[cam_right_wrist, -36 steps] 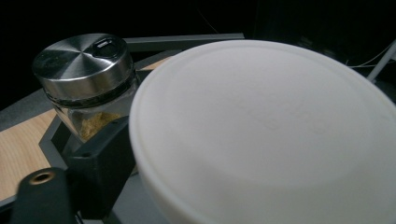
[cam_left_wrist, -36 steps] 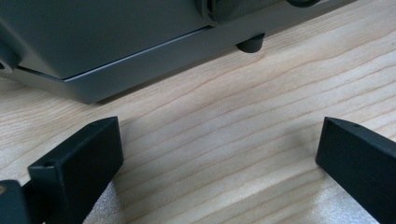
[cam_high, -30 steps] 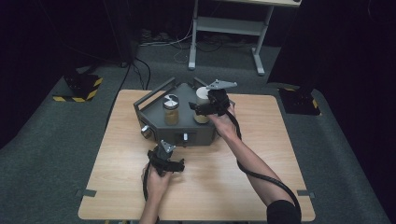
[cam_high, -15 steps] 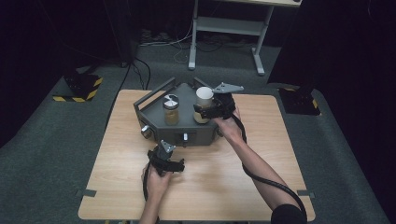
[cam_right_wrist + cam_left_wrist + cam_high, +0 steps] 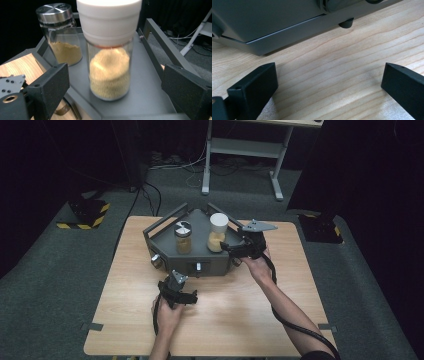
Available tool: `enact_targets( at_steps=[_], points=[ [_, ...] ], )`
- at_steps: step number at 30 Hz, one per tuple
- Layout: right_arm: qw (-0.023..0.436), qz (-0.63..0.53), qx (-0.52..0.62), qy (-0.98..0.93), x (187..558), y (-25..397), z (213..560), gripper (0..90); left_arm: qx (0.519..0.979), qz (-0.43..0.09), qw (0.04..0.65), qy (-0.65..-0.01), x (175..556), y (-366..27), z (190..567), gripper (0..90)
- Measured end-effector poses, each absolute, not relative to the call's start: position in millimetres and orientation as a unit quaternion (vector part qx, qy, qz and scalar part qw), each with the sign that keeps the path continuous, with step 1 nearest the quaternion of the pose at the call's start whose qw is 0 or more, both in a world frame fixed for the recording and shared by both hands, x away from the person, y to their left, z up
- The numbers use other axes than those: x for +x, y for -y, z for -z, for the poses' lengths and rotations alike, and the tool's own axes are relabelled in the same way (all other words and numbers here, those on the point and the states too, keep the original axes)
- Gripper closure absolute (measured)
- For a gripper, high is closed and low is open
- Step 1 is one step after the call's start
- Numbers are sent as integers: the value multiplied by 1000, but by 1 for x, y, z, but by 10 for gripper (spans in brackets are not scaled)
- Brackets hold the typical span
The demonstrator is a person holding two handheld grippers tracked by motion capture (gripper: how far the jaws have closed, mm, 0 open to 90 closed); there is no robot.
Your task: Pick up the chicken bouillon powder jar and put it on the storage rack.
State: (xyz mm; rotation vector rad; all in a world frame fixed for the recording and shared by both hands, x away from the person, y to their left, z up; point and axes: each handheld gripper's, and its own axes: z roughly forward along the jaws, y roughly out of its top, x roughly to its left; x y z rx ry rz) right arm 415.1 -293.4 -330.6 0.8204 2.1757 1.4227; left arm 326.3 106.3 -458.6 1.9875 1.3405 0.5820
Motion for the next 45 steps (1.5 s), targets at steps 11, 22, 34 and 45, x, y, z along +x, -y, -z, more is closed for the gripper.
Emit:
enact_targets(
  at_steps=[11, 22, 34, 45],
  points=[
    [207, -500, 296, -787, 395, 316, 349, 76, 760, -223, 331, -513, 326, -106, 459, 6],
    [196, -486, 320, -789, 373, 343, 381, 77, 761, -223, 330, -512, 326, -106, 458, 6],
    [186, -439, 344, -809, 358, 357, 413, 79, 761, -223, 330, -512, 326, -106, 459, 6],
    [185, -409, 370, -814, 349, 364, 437, 79, 761, -223, 331, -512, 326, -106, 459, 6]
  ],
)
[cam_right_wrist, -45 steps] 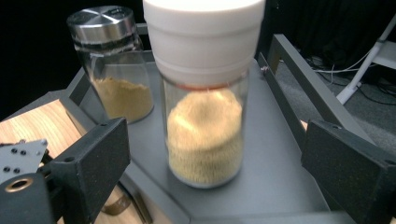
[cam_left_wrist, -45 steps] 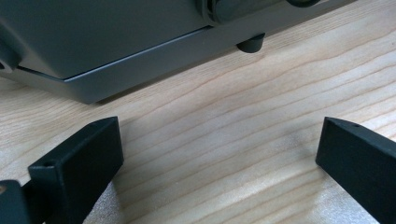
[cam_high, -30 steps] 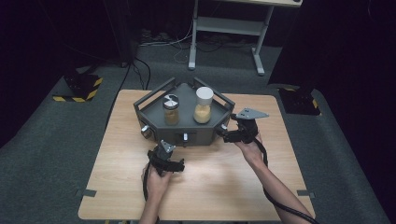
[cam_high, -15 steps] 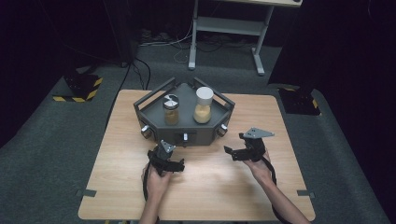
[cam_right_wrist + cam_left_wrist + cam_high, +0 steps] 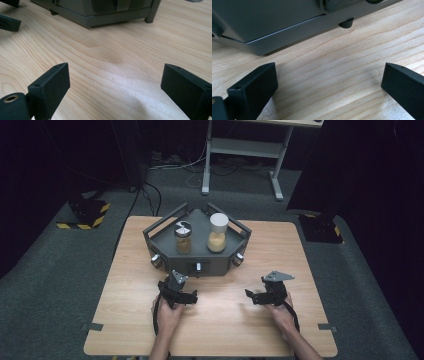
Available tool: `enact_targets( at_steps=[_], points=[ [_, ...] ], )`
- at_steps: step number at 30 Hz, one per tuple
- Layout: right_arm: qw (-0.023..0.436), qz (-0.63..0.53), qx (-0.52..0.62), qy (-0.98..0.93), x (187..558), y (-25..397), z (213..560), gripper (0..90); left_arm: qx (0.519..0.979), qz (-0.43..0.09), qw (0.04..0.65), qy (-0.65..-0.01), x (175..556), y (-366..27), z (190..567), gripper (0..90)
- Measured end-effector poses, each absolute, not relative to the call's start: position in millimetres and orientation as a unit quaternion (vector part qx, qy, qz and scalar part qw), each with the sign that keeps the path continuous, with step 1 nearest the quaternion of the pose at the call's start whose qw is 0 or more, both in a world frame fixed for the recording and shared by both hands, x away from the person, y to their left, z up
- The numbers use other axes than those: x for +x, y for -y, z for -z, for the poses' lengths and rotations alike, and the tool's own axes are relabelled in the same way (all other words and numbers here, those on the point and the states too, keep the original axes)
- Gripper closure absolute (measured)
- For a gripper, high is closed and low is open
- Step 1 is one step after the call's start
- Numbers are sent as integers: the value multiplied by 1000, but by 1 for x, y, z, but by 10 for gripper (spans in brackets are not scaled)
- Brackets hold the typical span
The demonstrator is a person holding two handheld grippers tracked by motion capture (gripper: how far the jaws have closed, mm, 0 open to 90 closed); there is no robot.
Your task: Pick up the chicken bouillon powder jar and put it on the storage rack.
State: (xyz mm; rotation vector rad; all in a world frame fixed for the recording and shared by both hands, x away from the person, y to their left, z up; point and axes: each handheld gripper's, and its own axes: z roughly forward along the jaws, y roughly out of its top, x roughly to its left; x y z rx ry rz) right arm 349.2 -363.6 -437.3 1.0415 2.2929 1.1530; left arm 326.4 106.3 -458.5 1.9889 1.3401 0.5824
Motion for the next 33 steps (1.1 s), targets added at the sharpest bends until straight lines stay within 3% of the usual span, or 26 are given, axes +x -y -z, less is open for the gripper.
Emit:
enact_targets(
  at_steps=[7, 33],
  points=[
    [203, -393, 384, -811, 343, 361, 447, 76, 761, -223, 331, -513, 326, -106, 459, 6],
    [195, -352, 406, -821, 355, 354, 451, 57, 761, -223, 331, -512, 326, -106, 459, 6]
  ],
)
